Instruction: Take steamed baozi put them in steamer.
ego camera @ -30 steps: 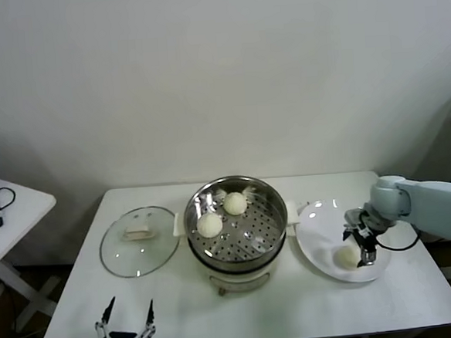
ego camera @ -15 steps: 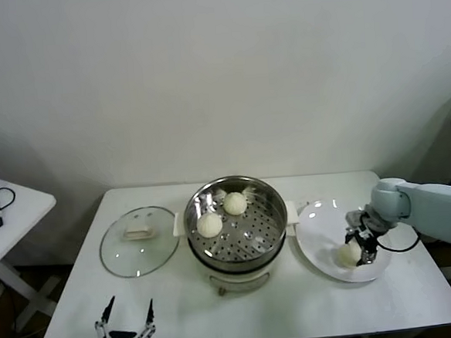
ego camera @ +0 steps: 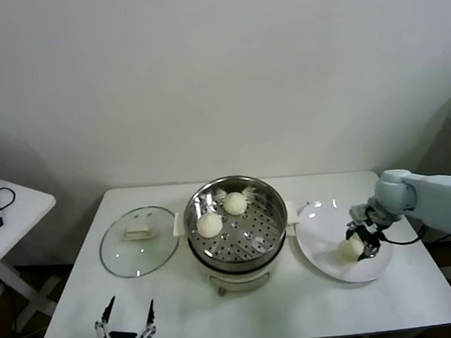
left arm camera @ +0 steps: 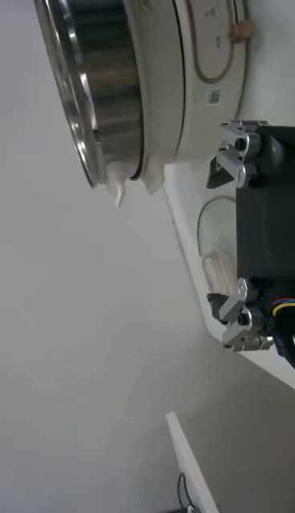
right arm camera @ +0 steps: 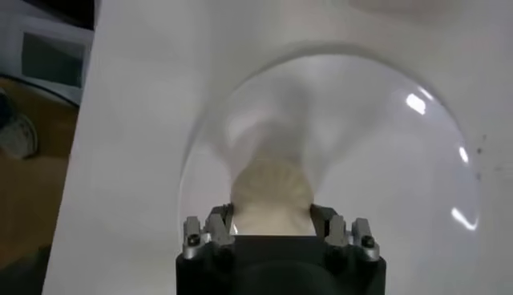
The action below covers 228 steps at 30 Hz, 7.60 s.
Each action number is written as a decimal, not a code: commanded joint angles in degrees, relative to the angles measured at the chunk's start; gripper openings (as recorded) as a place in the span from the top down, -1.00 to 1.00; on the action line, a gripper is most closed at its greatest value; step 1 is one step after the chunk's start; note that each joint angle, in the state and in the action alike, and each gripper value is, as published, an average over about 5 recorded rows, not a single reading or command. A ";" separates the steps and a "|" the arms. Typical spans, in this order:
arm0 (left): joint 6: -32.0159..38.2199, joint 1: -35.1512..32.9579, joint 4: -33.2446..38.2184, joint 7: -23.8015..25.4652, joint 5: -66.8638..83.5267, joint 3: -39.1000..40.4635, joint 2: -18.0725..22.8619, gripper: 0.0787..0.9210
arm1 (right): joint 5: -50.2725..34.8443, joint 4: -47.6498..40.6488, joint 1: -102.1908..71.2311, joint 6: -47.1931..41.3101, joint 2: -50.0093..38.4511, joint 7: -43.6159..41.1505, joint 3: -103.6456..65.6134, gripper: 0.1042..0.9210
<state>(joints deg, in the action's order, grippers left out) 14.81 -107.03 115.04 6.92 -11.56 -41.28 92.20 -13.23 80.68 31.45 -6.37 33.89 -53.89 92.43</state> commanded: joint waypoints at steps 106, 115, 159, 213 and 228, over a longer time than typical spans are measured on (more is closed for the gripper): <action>0.42 0.13 0.52 0.08 1.04 -0.37 2.80 -0.77 | 7.79 -20.09 -16.93 5.03 -0.03 -0.02 -17.73 -0.76; 0.59 -0.20 0.62 0.06 0.90 -0.56 2.80 -0.77 | 8.49 -21.60 -20.34 4.73 1.96 0.57 -21.05 -0.76; 0.78 -0.26 1.36 0.04 1.22 -0.45 2.80 -0.77 | -26.55 7.74 34.69 -1.33 3.59 -4.19 12.83 -0.18; 0.75 -0.65 2.26 0.09 1.48 -1.31 2.80 -0.77 | -21.05 3.62 7.28 -10.87 16.42 8.22 -9.27 -0.52; 0.93 -0.73 2.88 0.05 1.56 -1.00 2.80 -0.77 | -33.32 6.10 -5.26 -6.75 0.61 34.08 -31.03 -0.76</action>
<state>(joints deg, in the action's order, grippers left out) 15.61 -107.79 117.92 7.00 -10.04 -42.32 92.20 -40.64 84.04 41.16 -16.93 45.71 -40.83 81.95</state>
